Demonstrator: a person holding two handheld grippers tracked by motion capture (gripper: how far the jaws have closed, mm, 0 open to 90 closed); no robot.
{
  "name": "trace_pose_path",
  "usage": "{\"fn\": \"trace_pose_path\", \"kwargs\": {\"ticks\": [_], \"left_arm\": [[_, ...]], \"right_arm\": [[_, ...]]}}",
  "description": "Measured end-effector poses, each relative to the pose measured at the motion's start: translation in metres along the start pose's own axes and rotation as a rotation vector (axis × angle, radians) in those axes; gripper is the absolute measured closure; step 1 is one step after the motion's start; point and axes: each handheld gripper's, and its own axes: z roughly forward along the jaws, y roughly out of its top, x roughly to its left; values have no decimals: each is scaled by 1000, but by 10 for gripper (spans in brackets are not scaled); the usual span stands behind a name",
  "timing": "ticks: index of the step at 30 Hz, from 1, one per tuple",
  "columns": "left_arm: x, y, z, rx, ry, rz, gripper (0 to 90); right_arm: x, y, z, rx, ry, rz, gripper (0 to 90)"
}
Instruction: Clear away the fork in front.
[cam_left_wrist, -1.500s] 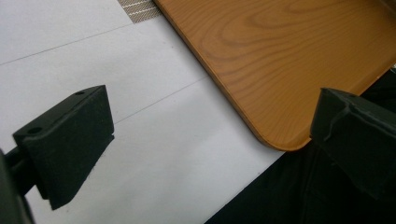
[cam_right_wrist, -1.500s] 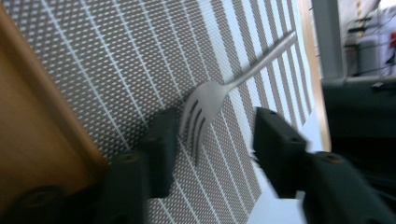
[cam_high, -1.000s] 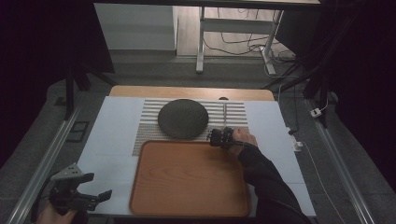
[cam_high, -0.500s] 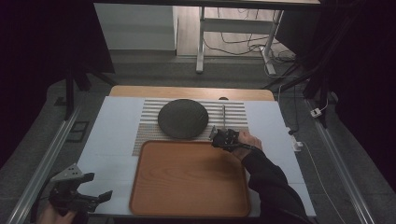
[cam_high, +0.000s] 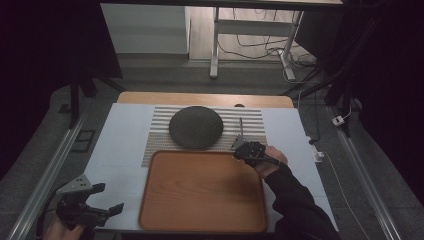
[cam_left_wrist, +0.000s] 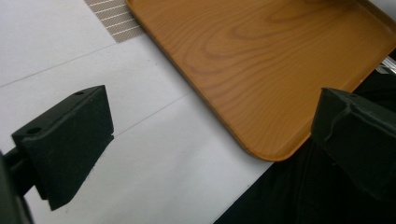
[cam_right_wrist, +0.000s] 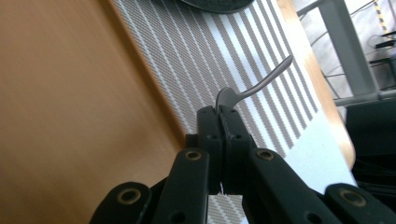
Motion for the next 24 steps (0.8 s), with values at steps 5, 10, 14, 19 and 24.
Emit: {"fn": "trace_pose_path", "kwargs": {"ticks": [5, 10, 14, 19, 24], "left_arm": [[-1, 3, 2, -13, -19, 6, 0], [-1, 7, 7, -13, -41, 21, 0], [-2, 11, 13, -15, -68, 50, 0], [-5, 17, 23, -17, -110, 86, 0], [-5, 24, 32, -21, -150, 88, 0]], "right_arm": [[1, -4, -13, -41, 32, 45, 890], [1, -10, -27, -95, 82, 122, 889], [1, -15, -37, -132, 123, 165, 889], [2, -22, -49, -175, 170, 211, 889], [3, -30, -61, -217, 216, 257, 889]]}}
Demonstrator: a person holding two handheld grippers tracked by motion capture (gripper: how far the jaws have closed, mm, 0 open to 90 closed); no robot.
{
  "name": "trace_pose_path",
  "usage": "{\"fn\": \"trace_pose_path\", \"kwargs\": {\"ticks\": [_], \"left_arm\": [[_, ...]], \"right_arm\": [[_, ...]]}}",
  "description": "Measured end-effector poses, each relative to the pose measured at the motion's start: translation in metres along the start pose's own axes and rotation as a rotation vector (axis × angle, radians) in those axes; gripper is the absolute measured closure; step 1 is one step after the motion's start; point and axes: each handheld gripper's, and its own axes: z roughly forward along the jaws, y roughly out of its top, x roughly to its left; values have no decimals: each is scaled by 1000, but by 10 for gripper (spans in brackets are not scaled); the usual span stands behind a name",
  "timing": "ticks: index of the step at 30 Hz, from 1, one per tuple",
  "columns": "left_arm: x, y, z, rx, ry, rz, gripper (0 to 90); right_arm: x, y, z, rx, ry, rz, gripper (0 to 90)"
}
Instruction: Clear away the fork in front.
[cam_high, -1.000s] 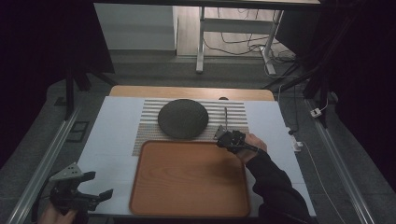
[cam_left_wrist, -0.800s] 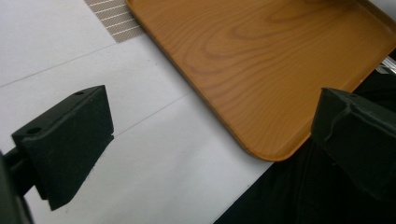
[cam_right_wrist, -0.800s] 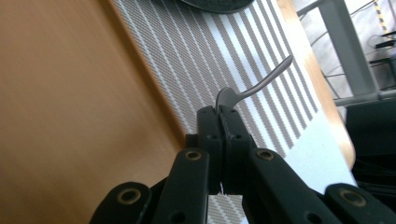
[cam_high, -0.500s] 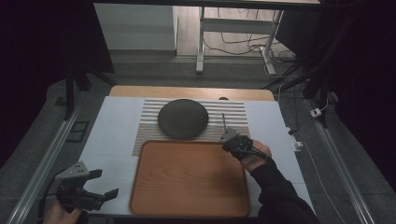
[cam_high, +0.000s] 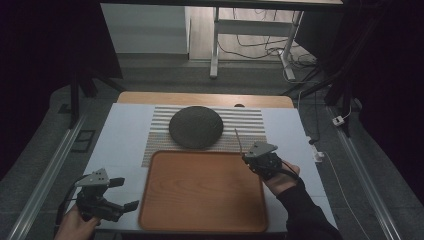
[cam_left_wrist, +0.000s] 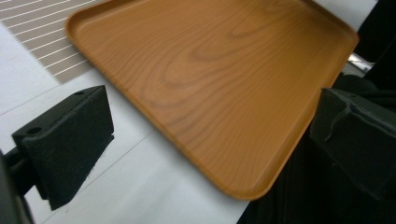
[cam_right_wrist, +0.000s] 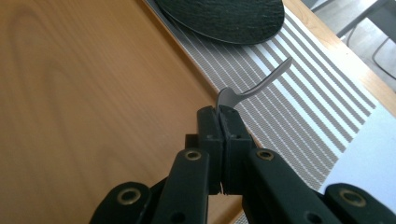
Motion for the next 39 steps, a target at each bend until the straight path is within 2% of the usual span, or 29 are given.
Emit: {"fn": "trace_pose_path", "kwargs": {"ticks": [4, 15, 22, 28, 34, 39], "left_arm": [[0, 8, 8, 5, -15, 14, 0], [0, 36, 31, 36, -41, 70, 0], [0, 52, 44, 58, -58, 94, 0], [0, 67, 54, 96, -62, 125, 0], [-2, 84, 67, 114, -69, 171, 0], [-8, 97, 80, 128, -89, 228, 0]], "right_arm": [[1, -5, -9, -33, 53, 41, 889], [10, -15, -27, -105, 189, 104, 890], [17, -18, -33, -138, 279, 110, 890], [24, -19, -35, -171, 364, 129, 890], [32, -18, -37, -196, 432, 133, 890], [36, -16, -37, -209, 483, 124, 890]]}}
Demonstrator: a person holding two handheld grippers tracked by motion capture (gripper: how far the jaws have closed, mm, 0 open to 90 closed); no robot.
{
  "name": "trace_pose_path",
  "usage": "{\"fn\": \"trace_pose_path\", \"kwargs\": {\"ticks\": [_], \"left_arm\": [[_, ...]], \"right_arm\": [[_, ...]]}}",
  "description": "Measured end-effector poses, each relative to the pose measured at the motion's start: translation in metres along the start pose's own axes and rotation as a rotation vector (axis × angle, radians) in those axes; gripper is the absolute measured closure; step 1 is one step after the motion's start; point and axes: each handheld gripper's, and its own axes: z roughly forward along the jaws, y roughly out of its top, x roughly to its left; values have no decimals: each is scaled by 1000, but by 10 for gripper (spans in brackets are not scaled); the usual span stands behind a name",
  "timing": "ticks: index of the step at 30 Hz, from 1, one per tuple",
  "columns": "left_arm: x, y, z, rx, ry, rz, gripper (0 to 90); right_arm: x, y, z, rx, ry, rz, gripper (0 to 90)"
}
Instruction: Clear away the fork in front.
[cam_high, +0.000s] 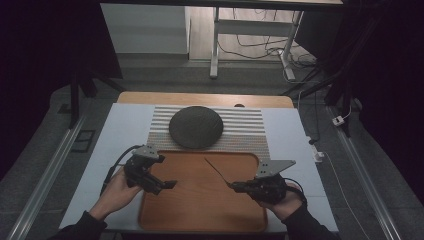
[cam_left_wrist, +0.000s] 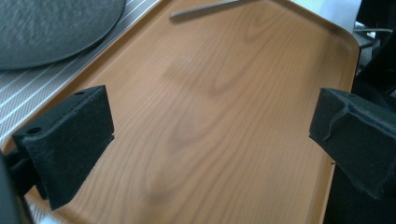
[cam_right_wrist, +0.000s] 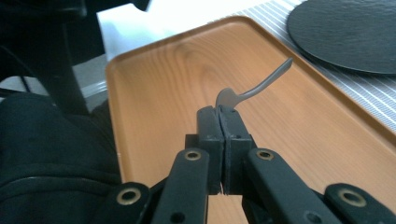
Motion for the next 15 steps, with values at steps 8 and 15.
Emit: {"fn": "trace_pose_path", "kwargs": {"ticks": [8, 15], "left_arm": [[-10, 5, 15, 24, -36, 80, 0], [-23, 5, 27, 78, -103, 186, 0]], "right_arm": [[6, 3, 6, -12, 90, -13, 890], [17, 8, 18, -3, 195, -55, 890]]}}
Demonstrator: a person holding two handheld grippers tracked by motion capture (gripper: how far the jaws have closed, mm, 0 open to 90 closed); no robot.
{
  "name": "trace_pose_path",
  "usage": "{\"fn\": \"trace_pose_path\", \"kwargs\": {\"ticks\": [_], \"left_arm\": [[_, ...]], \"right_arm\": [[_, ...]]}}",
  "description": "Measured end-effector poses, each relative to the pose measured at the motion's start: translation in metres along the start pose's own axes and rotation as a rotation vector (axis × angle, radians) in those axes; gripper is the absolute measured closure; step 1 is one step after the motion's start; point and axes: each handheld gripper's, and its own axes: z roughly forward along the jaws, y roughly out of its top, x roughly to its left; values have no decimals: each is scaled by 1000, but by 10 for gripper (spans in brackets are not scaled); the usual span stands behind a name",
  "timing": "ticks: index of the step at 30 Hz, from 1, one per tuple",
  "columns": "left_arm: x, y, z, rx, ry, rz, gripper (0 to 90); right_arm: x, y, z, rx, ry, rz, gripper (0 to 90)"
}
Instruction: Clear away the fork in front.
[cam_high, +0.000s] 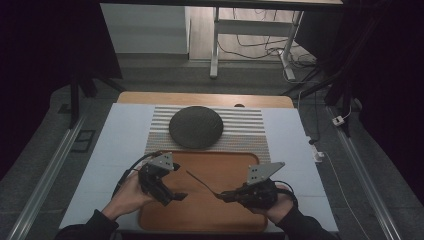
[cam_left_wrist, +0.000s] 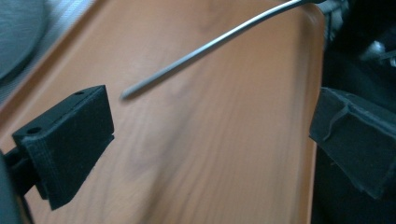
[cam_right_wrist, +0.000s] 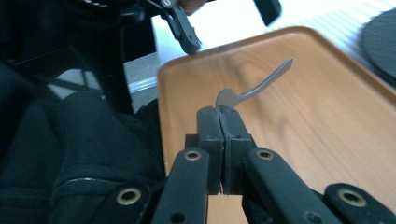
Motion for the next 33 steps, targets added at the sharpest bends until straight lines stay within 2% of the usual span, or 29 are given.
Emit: {"fn": "trace_pose_path", "kwargs": {"ticks": [6, 9, 11, 12, 13, 15, 16, 18, 19, 21, 23, 24, 25, 26, 27, 32, 33], "left_arm": [[-8, 1, 7, 45, -15, 94, 86], [-10, -1, 9, 75, -27, 138, 217], [-10, -2, 10, 90, -37, 169, 341], [-10, -2, 10, 94, -40, 170, 367], [-10, -2, 11, 103, -57, 184, 455], [-12, -1, 11, 108, -69, 210, 512], [-12, -1, 12, 113, -85, 217, 512], [-15, 1, 13, 123, -94, 245, 602], [-17, 1, 15, 131, -119, 265, 629], [-18, 1, 15, 133, -125, 275, 659], [-19, 1, 17, 141, -156, 300, 692], [-19, 1, 17, 147, -165, 313, 748], [-20, 2, 18, 157, -174, 323, 759], [-22, 3, 19, 177, -193, 355, 771], [-22, 3, 19, 177, -193, 355, 779], [-27, 3, 22, 203, -224, 405, 808], [-28, 3, 23, 208, -222, 411, 816]], "right_arm": [[7, 2, 10, 17, 77, -38, 890], [9, 3, 12, 26, 105, -53, 890], [11, 4, 13, 27, 126, -65, 890], [12, 4, 13, 28, 133, -69, 890], [13, 5, 14, 36, 151, -81, 890], [13, 5, 15, 46, 165, -91, 890], [13, 5, 15, 46, 165, -91, 890], [15, 6, 17, 51, 182, -102, 890], [15, 6, 17, 55, 185, -109, 890], [15, 6, 17, 65, 194, -119, 889], [16, 7, 17, 69, 199, -122, 889], [16, 6, 18, 71, 209, -126, 890], [16, 7, 18, 75, 214, -128, 889], [16, 7, 19, 77, 225, -128, 889], [16, 6, 19, 79, 234, -127, 888], [13, 5, 19, 87, 270, -113, 882], [12, 4, 19, 86, 265, -106, 872]]}}
